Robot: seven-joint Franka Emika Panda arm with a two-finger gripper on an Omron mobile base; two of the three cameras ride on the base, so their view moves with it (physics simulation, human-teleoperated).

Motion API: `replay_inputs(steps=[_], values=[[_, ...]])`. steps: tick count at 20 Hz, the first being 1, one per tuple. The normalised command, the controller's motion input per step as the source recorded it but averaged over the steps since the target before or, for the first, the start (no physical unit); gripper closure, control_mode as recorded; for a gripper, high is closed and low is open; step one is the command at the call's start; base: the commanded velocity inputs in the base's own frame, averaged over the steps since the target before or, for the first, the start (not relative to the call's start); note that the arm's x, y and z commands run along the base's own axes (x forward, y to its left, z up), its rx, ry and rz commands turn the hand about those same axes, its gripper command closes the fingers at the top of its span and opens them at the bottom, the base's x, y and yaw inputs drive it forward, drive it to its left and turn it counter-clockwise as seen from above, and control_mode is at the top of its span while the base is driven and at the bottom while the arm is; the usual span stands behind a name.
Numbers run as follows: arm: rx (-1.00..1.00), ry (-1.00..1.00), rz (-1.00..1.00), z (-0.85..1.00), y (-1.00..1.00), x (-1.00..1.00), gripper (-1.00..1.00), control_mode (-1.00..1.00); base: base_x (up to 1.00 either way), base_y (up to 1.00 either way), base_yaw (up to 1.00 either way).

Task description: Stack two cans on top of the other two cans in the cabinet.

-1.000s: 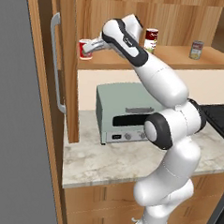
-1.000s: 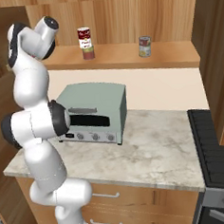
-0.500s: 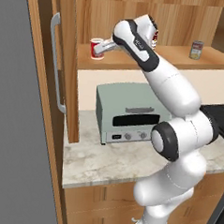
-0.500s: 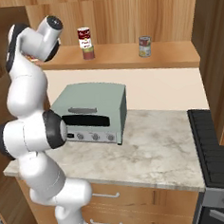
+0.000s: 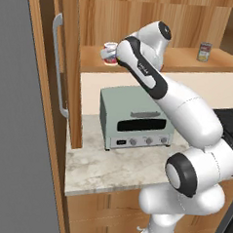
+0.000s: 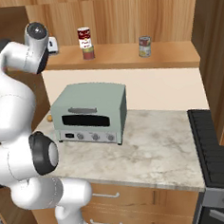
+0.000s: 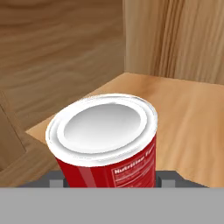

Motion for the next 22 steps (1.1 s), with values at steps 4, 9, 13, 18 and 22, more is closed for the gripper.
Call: replay_inputs(steps=[4, 9, 13, 18, 22], values=[[0.1, 0.03, -0.28, 0.23, -0.23, -0.47, 1.0, -1.0, 0.0, 0.0, 0.0], [0.01, 0.04, -0.22, 0.2, -0.21, -0.46, 1.0, -1.0, 0.0, 0.0, 0.0], [0.0, 0.01, -0.19, 0.18, -0.29, -0.45, 1.0, -1.0, 0.0, 0.0, 0.0], [0.0, 0.0, -0.04, 0.14, -0.32, -0.54, 1.0, -1.0, 0.0, 0.0, 0.0], [0.0, 0.02, -0.06, 0.2, -0.31, -0.43, 1.0, -1.0, 0.0, 0.0, 0.0]])
